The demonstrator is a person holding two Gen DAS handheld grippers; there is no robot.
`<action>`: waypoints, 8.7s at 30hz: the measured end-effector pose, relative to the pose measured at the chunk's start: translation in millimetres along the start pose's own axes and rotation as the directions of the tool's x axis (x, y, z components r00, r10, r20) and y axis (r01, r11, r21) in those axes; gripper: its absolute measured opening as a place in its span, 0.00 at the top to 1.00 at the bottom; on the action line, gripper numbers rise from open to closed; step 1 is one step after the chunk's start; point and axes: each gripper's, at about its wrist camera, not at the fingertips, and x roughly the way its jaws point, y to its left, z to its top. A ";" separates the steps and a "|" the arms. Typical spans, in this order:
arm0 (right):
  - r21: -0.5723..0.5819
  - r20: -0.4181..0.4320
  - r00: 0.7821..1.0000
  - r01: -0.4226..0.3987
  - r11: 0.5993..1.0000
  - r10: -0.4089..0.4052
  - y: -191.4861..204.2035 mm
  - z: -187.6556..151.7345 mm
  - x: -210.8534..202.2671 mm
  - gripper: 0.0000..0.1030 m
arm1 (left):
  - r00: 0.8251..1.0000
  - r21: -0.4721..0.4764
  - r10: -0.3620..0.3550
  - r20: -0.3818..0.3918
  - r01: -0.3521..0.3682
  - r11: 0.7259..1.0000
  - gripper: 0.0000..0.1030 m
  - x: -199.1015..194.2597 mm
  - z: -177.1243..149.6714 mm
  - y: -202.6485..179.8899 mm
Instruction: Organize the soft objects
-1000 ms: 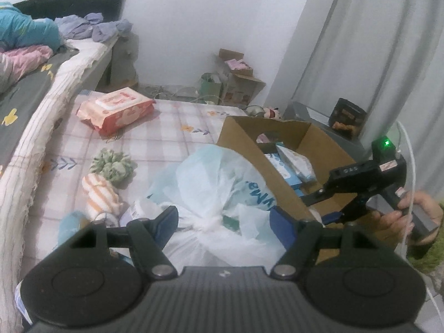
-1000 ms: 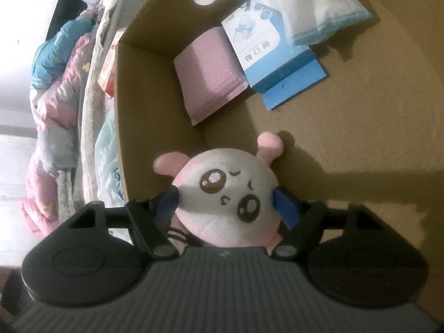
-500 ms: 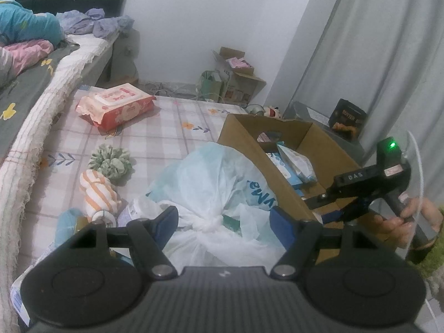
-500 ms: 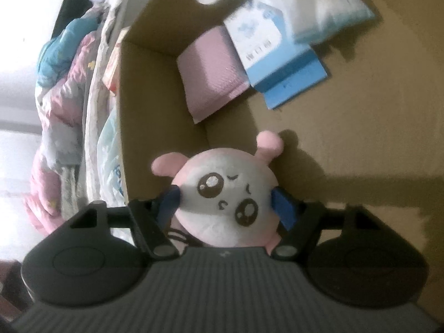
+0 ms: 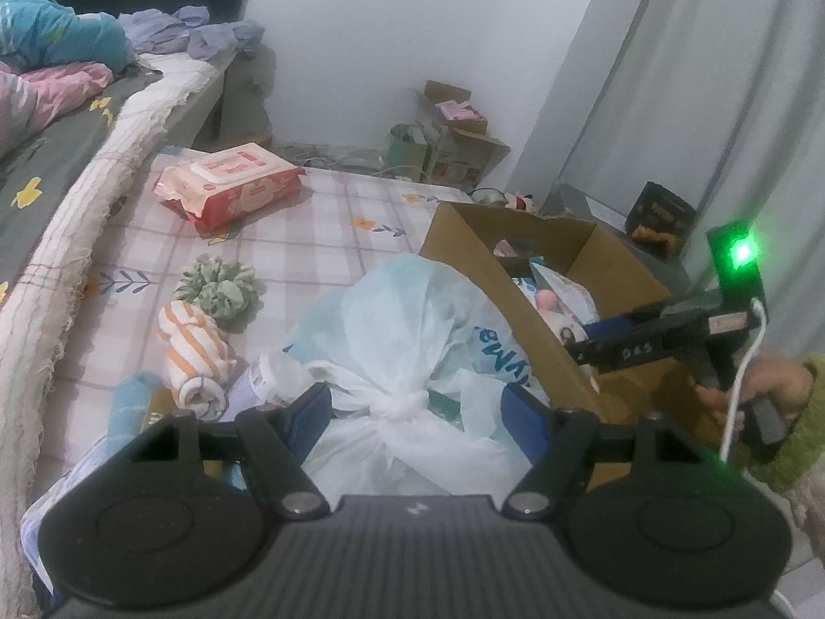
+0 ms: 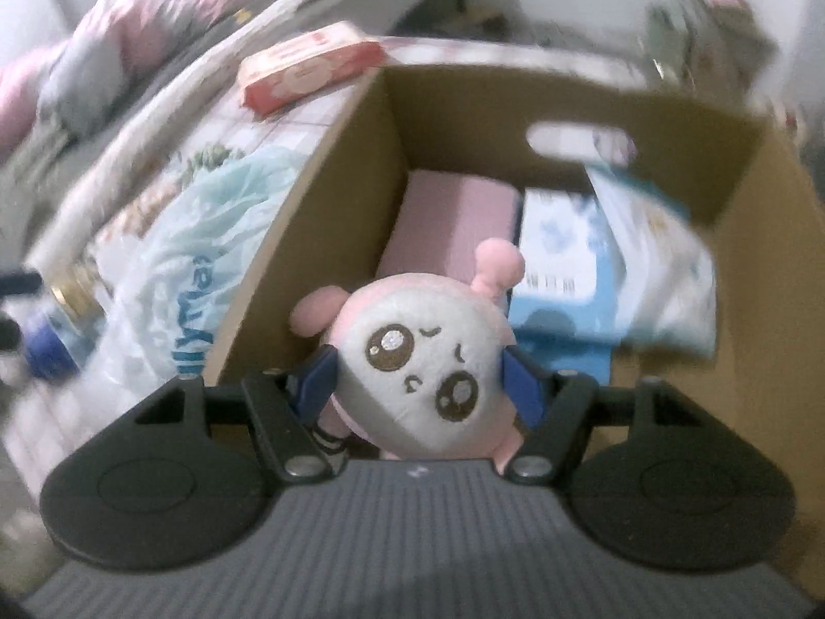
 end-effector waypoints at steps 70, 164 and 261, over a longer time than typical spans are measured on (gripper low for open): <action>0.459 -0.027 0.835 -0.477 0.749 0.549 285.9 -11.1 116.8 0.37 | 0.928 0.190 0.371 0.006 -0.366 0.911 0.16 -42.9 -104.2 105.7; 0.614 0.230 0.698 -0.645 0.456 0.677 198.0 -52.9 71.8 0.29 | 0.969 -0.595 -0.246 -0.038 0.176 0.784 0.65 -64.0 -135.2 170.8; 0.468 -0.186 0.820 -0.410 0.783 0.541 261.1 -54.7 65.6 0.53 | 0.992 -0.342 -0.045 -0.114 0.003 0.940 0.30 -89.6 -157.0 134.5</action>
